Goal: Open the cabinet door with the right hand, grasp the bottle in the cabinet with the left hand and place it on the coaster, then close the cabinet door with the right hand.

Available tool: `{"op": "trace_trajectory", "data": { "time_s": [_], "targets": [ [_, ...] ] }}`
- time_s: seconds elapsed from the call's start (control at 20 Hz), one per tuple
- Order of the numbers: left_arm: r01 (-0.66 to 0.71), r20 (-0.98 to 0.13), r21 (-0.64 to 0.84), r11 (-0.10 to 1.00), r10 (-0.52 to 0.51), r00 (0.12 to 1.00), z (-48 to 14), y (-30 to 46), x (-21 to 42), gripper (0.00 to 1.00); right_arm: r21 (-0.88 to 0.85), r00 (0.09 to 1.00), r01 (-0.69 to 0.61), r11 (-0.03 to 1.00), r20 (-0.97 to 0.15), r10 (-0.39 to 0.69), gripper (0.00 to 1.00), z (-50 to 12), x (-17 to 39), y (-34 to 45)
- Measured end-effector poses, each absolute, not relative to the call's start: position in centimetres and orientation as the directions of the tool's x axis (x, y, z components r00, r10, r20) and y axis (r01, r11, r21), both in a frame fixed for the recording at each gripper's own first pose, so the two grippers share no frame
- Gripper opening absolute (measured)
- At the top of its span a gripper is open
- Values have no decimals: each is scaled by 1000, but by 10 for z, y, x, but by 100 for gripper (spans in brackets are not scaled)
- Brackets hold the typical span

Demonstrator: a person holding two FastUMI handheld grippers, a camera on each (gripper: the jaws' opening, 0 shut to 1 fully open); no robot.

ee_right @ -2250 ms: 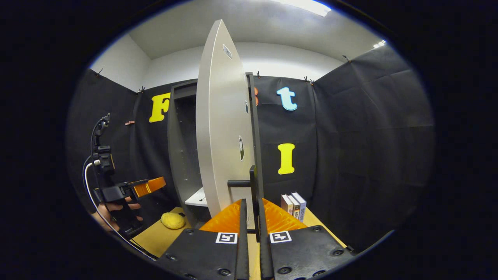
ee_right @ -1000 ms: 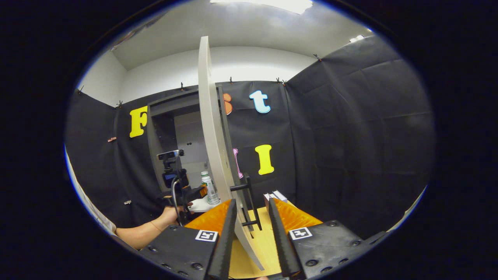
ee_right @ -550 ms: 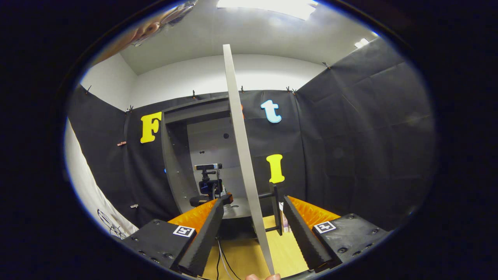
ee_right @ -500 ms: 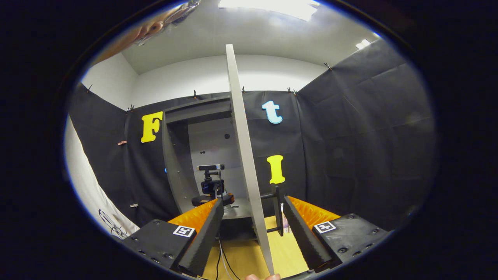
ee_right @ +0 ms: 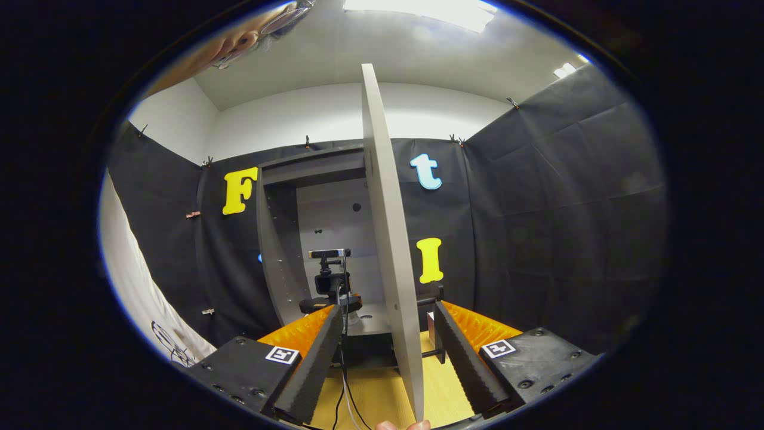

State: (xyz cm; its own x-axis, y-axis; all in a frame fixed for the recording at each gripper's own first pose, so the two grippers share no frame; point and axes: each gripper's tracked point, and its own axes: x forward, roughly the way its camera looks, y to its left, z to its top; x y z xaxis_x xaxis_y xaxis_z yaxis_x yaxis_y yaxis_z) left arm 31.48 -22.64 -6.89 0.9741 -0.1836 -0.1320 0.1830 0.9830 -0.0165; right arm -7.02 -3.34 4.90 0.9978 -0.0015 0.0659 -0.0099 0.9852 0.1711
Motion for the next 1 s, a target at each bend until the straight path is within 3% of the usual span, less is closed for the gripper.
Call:
{"op": "trace_trajectory", "data": {
  "time_s": [0.4, 0.65, 0.7, 1.0],
  "targets": [
    [179, -62, -6, 984, -179, 982, -26, -159, 233, 74, 126, 995, -44, 991, 94, 32, 96, 47, -83, 13],
    [167, -31, 4, 986, -167, 985, -24, -116, 177, 74, 90, 995, -44, 995, 95, 35, 100, 35, -78, 35],
    [162, -21, 2, 987, -162, 987, -23, -108, 167, 74, 70, 995, -44, 997, 96, 37, 97, 31, -76, 38],
    [129, 12, -22, 991, -128, 992, -40, -66, 113, 74, -28, 988, -65, 997, 137, 68, 98, 21, -78, 67]
  ]
}}
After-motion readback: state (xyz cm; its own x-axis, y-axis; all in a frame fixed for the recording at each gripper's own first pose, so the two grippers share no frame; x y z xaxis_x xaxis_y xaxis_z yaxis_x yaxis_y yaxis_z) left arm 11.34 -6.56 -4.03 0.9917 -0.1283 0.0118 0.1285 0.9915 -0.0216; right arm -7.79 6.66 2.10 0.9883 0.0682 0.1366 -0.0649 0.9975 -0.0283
